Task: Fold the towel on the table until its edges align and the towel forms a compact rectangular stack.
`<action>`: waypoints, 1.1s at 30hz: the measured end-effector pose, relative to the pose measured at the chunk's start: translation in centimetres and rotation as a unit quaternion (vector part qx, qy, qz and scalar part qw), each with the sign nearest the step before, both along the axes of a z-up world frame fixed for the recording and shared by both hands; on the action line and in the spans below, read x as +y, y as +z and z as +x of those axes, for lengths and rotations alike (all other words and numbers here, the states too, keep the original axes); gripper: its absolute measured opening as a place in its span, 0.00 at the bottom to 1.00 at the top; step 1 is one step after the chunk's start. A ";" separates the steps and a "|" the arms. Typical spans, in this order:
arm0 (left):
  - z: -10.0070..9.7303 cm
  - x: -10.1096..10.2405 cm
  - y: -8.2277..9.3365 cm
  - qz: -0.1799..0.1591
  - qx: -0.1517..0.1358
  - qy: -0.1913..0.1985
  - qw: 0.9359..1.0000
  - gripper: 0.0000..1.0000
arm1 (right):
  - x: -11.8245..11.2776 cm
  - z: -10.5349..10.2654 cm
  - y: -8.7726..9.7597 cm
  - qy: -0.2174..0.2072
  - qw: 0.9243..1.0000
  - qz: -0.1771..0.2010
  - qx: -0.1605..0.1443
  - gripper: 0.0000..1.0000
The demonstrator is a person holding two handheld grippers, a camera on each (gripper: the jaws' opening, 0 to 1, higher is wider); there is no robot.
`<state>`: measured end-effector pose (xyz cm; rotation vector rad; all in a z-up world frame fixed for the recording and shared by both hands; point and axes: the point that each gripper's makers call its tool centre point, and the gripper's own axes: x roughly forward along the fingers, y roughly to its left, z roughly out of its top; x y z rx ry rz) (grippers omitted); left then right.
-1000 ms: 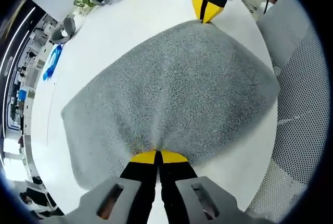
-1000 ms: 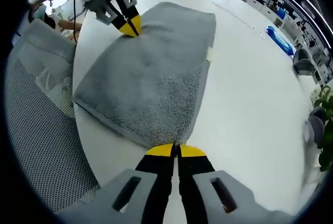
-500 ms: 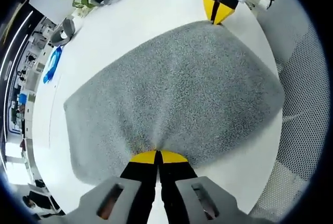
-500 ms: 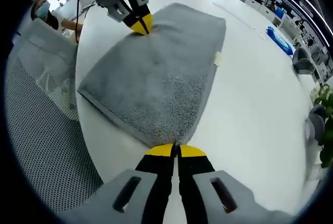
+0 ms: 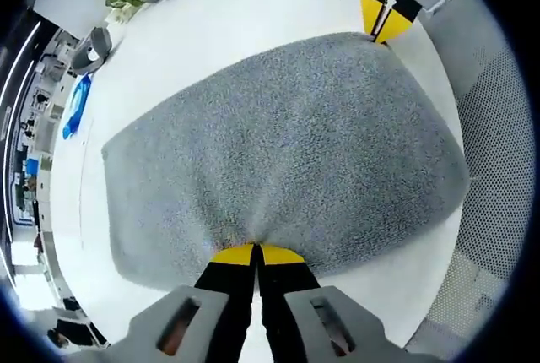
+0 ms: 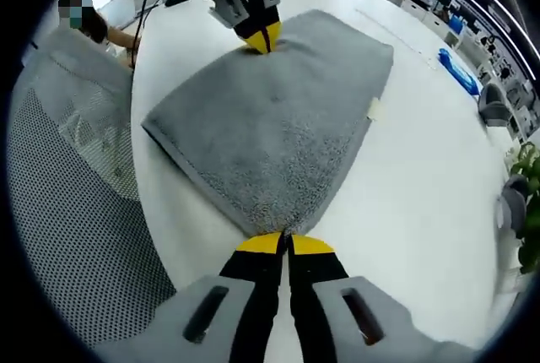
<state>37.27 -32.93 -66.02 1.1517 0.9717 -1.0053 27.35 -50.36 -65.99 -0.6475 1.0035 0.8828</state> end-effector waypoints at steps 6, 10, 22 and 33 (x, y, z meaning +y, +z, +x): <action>0.3 0.0 0.0 0.007 0.001 -0.007 1.000 0.01 | 0.5 -0.5 0.0 -0.003 1.000 0.011 0.004 0.00; 0.5 0.0 0.0 -0.011 0.014 0.016 1.000 0.01 | 0.7 -0.8 0.0 -0.002 1.000 0.015 0.002 0.00; 0.4 0.0 0.0 -0.021 0.040 0.004 0.999 0.01 | 1.2 -1.5 0.1 0.003 1.000 0.016 0.010 0.00; 1.2 -0.3 0.0 -0.026 0.017 -0.037 0.999 0.01 | 2.0 -2.2 0.1 -0.008 0.999 0.029 0.015 0.00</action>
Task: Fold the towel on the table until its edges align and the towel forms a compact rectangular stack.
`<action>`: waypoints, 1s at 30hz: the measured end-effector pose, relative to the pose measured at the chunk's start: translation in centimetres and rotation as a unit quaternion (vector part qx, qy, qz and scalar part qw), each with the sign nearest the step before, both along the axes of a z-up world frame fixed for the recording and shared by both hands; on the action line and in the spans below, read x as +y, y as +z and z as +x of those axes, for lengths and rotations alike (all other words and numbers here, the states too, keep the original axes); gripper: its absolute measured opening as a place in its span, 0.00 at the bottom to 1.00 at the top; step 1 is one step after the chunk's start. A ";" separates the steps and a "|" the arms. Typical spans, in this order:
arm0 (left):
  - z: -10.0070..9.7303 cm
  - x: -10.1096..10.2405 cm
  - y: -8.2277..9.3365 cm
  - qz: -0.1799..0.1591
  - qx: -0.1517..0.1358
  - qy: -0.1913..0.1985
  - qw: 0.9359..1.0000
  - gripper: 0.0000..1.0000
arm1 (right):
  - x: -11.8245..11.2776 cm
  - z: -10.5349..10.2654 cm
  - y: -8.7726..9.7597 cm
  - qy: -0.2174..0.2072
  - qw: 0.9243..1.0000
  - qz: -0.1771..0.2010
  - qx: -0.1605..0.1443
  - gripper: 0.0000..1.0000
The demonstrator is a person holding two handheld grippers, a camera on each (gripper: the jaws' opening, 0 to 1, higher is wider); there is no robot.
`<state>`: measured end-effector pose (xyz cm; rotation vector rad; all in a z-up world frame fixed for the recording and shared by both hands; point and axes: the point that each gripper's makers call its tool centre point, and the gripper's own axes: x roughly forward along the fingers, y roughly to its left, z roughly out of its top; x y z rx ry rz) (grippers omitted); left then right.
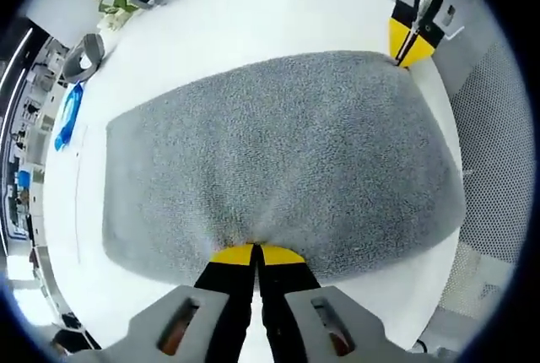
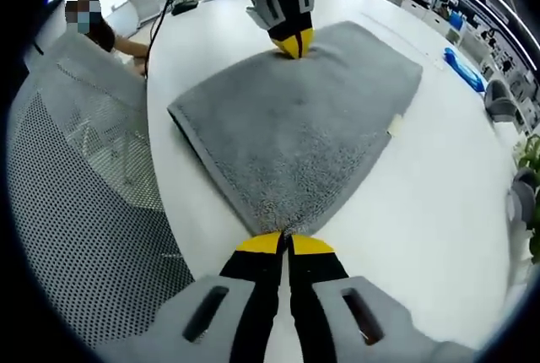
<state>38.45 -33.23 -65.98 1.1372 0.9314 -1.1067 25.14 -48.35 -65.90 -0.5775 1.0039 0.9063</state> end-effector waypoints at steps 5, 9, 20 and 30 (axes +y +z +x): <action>0.1 -0.1 0.0 -0.002 0.001 0.007 1.000 0.01 | 0.4 -0.2 0.0 0.008 1.000 -0.006 -0.007 0.00; 0.2 -0.2 -0.1 0.005 -0.008 -0.006 1.000 0.01 | 0.5 -0.4 0.0 0.009 1.000 -0.004 -0.003 0.00; 0.4 -0.3 0.0 -0.005 -0.014 0.005 1.000 0.01 | 0.9 -0.7 0.0 0.014 1.000 -0.016 -0.022 0.00; 0.4 -0.3 0.0 -0.019 -0.023 0.016 0.999 0.01 | 0.8 -0.7 -0.1 0.021 0.999 -0.030 -0.025 0.00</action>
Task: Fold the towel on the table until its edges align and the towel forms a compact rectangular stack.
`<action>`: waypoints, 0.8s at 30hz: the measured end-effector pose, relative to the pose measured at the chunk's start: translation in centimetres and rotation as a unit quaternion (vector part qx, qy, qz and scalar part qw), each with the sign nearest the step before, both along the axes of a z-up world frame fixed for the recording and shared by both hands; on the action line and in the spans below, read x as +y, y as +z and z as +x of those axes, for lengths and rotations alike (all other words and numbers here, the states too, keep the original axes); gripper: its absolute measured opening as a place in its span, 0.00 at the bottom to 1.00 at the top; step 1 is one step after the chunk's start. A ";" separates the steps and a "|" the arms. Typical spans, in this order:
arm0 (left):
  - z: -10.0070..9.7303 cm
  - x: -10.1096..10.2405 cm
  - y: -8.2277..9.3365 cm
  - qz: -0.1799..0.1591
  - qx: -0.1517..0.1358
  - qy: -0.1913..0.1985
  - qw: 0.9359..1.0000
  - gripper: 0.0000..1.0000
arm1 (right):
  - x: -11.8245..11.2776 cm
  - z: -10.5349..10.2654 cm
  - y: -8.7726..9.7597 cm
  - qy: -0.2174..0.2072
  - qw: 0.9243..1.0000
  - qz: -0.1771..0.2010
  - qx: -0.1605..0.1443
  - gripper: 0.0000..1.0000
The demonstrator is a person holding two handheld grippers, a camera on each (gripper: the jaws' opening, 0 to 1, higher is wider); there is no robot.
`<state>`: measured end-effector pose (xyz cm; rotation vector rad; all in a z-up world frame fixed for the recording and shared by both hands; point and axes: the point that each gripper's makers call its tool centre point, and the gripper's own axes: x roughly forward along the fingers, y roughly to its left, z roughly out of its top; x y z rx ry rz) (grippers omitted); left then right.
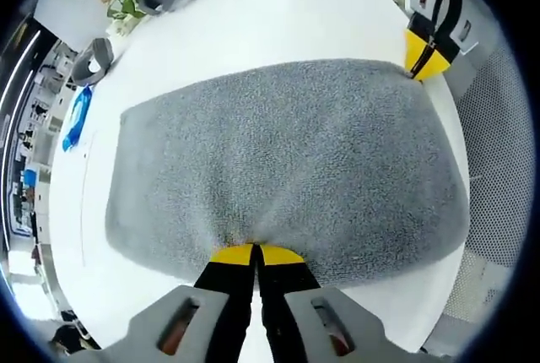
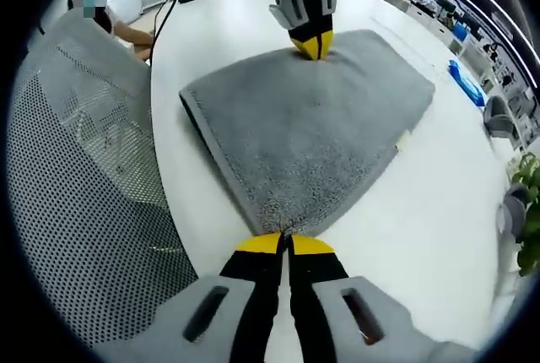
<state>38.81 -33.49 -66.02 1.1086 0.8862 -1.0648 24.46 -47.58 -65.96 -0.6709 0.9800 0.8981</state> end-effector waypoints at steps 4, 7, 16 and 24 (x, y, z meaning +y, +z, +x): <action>-0.1 0.0 0.0 -0.003 -0.013 0.000 1.000 0.01 | 0.0 0.0 0.0 0.001 1.000 0.000 -0.002 0.00; -0.1 0.0 0.0 0.000 -0.016 -0.003 1.000 0.01 | 0.3 -0.2 0.0 -0.011 1.000 0.010 0.006 0.00; -0.1 0.0 0.2 -0.003 -0.021 -0.005 1.000 0.01 | 1.0 -1.1 0.0 -0.013 1.000 0.019 0.007 0.00; -0.1 0.0 0.2 -0.012 -0.029 0.006 1.000 0.01 | 1.8 -2.0 0.0 -0.008 1.000 0.027 0.010 0.00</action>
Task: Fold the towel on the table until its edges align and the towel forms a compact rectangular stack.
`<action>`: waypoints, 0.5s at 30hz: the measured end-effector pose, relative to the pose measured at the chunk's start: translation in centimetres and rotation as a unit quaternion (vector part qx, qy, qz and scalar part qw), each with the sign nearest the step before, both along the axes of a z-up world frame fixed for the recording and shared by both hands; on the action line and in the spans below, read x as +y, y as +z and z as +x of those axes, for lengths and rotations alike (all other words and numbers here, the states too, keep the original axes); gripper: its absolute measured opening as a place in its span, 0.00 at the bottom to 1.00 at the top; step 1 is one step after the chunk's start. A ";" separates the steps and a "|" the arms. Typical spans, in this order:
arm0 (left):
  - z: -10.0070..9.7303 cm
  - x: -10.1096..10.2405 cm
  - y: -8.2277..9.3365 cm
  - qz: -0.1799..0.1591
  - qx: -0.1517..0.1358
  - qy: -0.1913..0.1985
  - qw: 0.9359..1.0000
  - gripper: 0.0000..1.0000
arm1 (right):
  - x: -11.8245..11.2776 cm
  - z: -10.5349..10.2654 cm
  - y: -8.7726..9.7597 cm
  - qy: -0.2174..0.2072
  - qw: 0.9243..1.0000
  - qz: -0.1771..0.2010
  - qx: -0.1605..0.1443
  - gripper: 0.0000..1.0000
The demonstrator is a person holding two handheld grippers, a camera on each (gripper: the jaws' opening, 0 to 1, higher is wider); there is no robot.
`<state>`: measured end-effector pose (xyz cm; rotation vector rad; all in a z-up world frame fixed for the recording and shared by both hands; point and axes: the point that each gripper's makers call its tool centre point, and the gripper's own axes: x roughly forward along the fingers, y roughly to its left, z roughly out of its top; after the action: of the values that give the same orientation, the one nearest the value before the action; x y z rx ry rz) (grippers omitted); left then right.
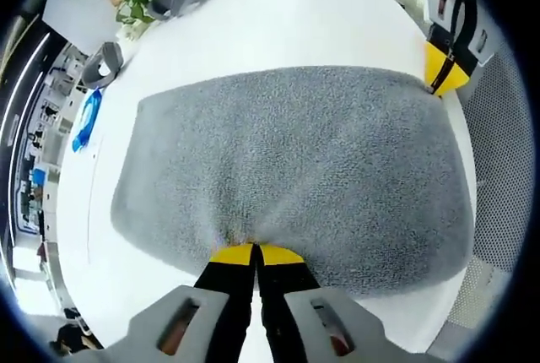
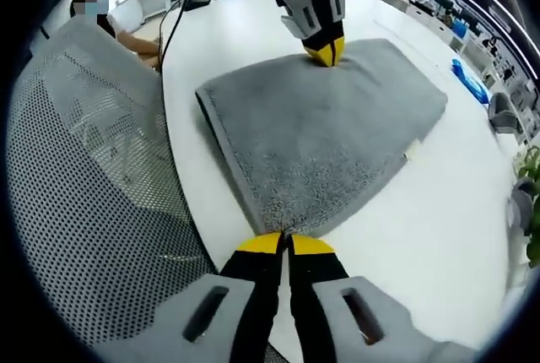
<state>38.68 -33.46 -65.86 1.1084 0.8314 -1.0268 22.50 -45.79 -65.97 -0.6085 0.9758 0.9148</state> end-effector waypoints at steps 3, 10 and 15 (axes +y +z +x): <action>0.1 0.0 0.0 -0.002 0.003 0.013 1.000 0.01 | 0.2 -0.2 0.0 0.000 1.000 0.002 -0.001 0.00; 0.0 -0.1 0.0 0.004 -0.014 0.011 1.000 0.01 | 0.6 -0.8 0.1 0.003 1.000 0.009 -0.003 0.01; 0.0 0.0 0.0 0.004 -0.013 0.022 1.000 0.01 | 0.7 -0.8 0.1 0.003 1.000 0.016 -0.003 0.01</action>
<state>38.71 -33.50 -65.85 1.1028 0.8366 -0.9724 21.70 -45.10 -65.89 -0.5871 0.9520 0.9311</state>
